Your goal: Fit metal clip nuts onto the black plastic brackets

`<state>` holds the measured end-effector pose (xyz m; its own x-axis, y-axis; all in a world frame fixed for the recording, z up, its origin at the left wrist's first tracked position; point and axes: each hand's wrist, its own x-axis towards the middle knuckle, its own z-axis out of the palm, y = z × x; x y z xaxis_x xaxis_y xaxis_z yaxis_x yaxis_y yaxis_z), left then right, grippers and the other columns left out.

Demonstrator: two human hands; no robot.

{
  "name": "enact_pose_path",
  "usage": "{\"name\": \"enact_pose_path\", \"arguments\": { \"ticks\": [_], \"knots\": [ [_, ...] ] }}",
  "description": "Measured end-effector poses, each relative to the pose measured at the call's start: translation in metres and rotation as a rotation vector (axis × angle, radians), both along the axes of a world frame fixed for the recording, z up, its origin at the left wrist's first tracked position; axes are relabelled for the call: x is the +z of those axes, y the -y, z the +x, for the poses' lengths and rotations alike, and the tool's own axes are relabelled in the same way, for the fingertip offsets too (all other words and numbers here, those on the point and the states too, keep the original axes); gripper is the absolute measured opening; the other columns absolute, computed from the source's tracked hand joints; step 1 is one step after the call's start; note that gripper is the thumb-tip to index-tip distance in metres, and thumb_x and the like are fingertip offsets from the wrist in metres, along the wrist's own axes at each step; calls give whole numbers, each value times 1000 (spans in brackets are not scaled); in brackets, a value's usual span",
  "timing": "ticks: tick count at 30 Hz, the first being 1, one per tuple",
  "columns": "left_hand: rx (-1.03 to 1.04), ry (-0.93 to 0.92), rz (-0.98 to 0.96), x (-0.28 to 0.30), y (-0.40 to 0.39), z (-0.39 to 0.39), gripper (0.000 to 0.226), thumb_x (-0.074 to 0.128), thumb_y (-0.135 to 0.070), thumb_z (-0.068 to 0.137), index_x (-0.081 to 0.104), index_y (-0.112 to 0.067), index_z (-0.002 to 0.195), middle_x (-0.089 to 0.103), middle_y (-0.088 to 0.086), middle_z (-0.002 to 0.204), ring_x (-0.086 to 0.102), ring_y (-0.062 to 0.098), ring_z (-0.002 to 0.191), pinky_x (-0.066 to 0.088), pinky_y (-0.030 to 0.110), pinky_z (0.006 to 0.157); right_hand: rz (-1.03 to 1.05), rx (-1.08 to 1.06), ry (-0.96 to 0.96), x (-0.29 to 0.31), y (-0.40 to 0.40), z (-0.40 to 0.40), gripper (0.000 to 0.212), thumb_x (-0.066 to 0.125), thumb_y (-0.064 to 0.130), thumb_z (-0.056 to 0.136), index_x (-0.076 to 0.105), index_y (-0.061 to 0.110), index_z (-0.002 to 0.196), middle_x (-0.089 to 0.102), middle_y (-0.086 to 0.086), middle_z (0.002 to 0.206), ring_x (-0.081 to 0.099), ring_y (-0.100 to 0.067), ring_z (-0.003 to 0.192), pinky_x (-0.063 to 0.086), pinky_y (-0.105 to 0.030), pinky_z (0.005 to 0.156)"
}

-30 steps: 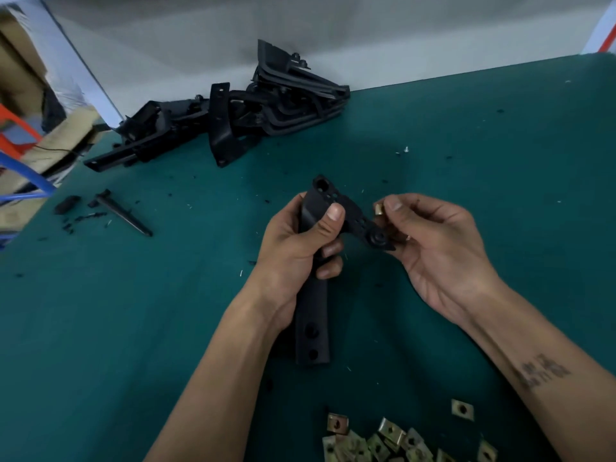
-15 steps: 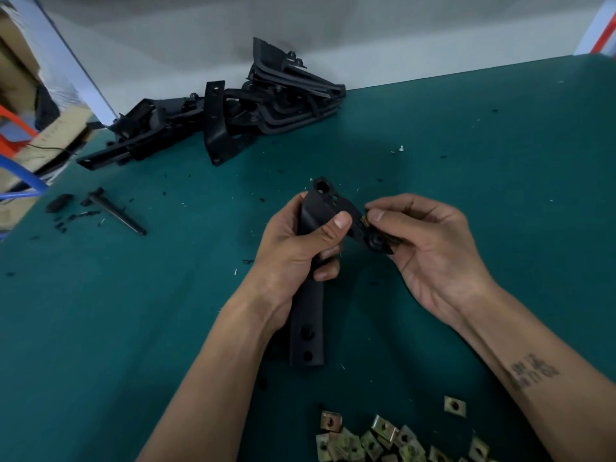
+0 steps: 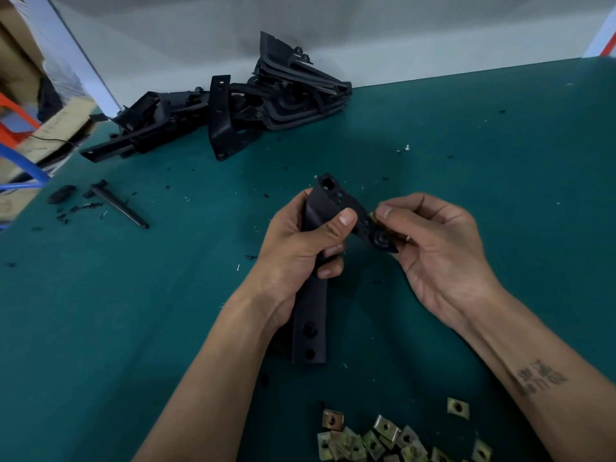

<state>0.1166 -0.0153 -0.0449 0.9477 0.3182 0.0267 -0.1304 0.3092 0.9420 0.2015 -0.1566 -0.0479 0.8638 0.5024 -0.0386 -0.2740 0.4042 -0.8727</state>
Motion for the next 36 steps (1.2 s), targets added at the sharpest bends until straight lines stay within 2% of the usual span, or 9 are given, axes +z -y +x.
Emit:
{"name": "enact_pose_path", "arguments": {
  "ticks": [7, 12, 16, 20, 25, 28, 36],
  "knots": [
    [-3, 6, 36, 0, 1, 0, 29, 70, -18, 84, 49, -8, 101, 40, 1, 73, 30, 11, 55, 27, 22, 42, -13, 27, -5, 1, 2, -2, 7, 76, 5, 74, 73, 10, 71, 73, -12, 81, 70, -19, 73, 59, -29, 70],
    [-10, -4, 73, -2, 0, -1, 24, 70, -16, 90, 51, -9, 103, 43, 4, 76, 33, 10, 55, 31, 21, 42, -14, 26, -16, 0, 1, -5, 11, 73, 2, 79, 66, 7, 72, 68, -14, 79, 66, -20, 71, 58, -29, 69],
    [13, -11, 82, -3, -1, -1, 17, 66, -11, 95, 51, -9, 103, 47, 0, 75, 36, 10, 55, 31, 22, 42, 65, 110, -40, 0, 4, -4, 12, 69, 11, 85, 63, 3, 77, 62, -15, 80, 59, -24, 76, 52, -37, 75],
    [28, -16, 85, -3, 0, -2, 17, 66, -9, 95, 50, -7, 101, 50, -3, 73, 37, 9, 54, 32, 21, 42, 64, 134, -52, 0, 5, -5, 18, 63, 19, 84, 71, 8, 72, 64, -11, 78, 63, -22, 76, 56, -33, 69],
    [31, -15, 79, -3, -1, -2, 17, 67, -11, 95, 51, -7, 101, 50, -2, 74, 38, 10, 55, 32, 22, 43, 88, 119, -20, 0, 3, -9, 23, 60, 23, 86, 69, 3, 78, 59, -15, 85, 60, -26, 82, 55, -36, 75],
    [24, -3, 56, -4, -2, -2, 19, 68, -13, 93, 51, -7, 100, 51, -3, 74, 38, 9, 55, 32, 22, 43, 102, 168, -38, 2, 5, -10, 28, 58, 29, 88, 72, 8, 76, 65, -14, 87, 63, -25, 83, 55, -35, 70],
    [32, 5, 49, -5, -4, -2, 24, 67, -17, 88, 52, -5, 101, 52, 0, 74, 37, 10, 54, 32, 22, 43, 19, 289, 33, 8, 8, -6, 30, 62, 42, 89, 75, 17, 77, 72, -11, 95, 66, -22, 86, 55, -35, 72]
  ]
}}
